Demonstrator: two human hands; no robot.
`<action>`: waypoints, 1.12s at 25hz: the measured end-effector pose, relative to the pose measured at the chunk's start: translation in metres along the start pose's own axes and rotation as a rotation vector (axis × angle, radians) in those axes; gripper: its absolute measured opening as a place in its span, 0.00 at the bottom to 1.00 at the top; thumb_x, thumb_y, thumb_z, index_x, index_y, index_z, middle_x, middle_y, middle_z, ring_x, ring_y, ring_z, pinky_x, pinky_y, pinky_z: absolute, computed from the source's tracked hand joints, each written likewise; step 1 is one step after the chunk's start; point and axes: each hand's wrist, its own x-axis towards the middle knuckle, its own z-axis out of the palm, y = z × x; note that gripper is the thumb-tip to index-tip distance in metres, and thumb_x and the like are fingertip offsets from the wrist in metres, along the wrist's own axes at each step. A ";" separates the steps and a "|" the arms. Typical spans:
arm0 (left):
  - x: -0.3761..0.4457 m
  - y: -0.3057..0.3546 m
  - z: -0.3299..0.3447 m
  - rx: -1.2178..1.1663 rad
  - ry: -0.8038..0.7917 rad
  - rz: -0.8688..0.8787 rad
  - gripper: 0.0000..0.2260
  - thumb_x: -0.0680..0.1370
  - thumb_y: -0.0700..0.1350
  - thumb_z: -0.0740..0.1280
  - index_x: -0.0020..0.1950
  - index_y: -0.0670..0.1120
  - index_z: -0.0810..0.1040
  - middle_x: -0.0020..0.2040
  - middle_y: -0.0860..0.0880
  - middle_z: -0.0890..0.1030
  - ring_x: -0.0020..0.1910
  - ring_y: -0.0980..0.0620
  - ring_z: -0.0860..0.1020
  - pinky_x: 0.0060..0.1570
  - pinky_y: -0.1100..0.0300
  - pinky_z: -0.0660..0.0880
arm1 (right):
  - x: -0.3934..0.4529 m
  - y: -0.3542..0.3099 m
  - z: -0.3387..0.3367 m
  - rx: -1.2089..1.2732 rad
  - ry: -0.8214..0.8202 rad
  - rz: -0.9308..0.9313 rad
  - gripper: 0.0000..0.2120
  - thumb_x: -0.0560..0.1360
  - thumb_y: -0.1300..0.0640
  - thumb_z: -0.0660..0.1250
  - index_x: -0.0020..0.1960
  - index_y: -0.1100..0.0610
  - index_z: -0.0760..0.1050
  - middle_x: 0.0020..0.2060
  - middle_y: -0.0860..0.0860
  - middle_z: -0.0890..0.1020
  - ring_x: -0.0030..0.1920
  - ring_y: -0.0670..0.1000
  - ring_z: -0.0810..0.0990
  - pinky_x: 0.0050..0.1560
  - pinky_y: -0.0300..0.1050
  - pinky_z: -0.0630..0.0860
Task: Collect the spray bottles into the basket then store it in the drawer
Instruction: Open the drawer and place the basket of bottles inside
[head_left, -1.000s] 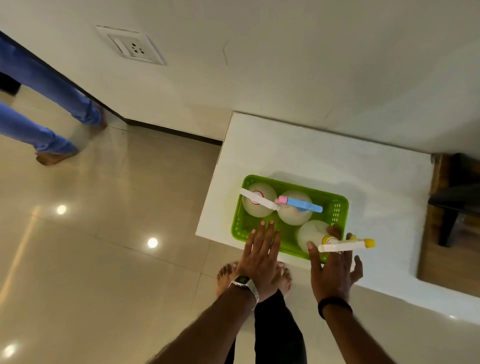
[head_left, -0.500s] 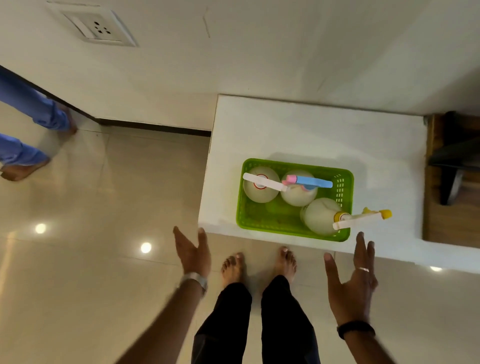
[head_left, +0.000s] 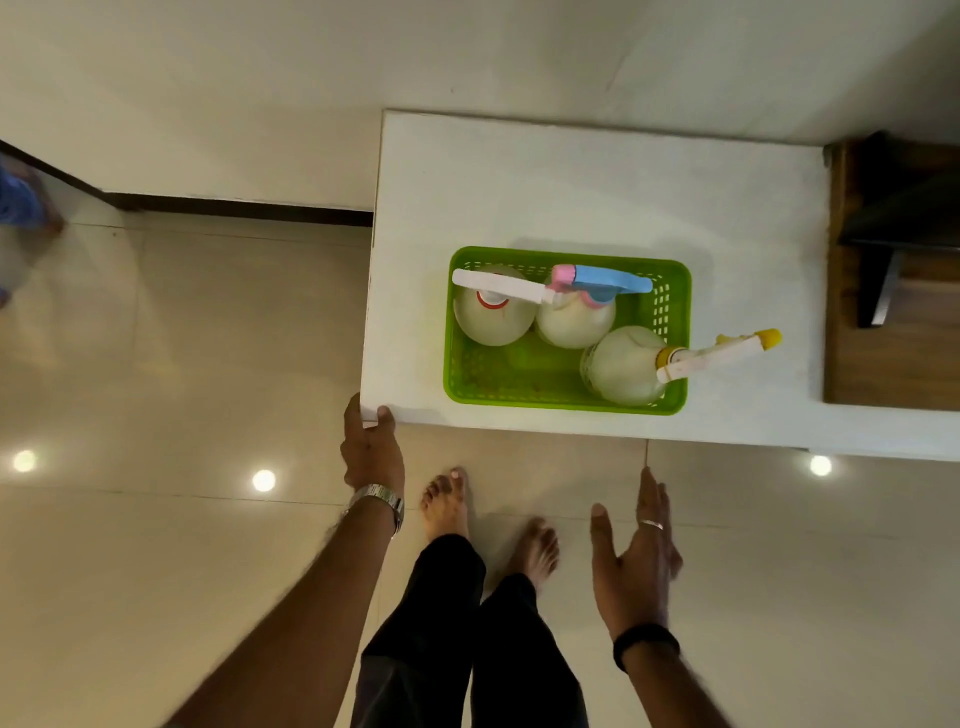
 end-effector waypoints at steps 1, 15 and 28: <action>0.003 -0.020 0.009 0.089 -0.052 0.084 0.23 0.86 0.36 0.42 0.81 0.37 0.46 0.80 0.38 0.56 0.78 0.43 0.60 0.75 0.48 0.59 | 0.000 -0.001 0.001 -0.014 -0.027 -0.029 0.34 0.79 0.43 0.60 0.81 0.49 0.53 0.81 0.49 0.57 0.81 0.48 0.52 0.74 0.57 0.56; -0.048 -0.088 -0.026 0.627 0.151 0.893 0.37 0.79 0.56 0.60 0.82 0.44 0.49 0.83 0.44 0.51 0.83 0.42 0.49 0.78 0.44 0.54 | 0.031 0.040 -0.010 -0.566 -0.246 -0.452 0.36 0.79 0.46 0.61 0.82 0.56 0.52 0.82 0.55 0.52 0.82 0.55 0.49 0.79 0.60 0.52; -0.076 -0.148 0.037 1.125 -0.140 0.873 0.47 0.76 0.67 0.56 0.80 0.46 0.31 0.80 0.45 0.28 0.79 0.40 0.30 0.79 0.40 0.39 | 0.010 0.117 0.004 -0.802 -0.439 -0.381 0.46 0.76 0.30 0.50 0.80 0.51 0.29 0.80 0.57 0.33 0.80 0.59 0.33 0.75 0.72 0.39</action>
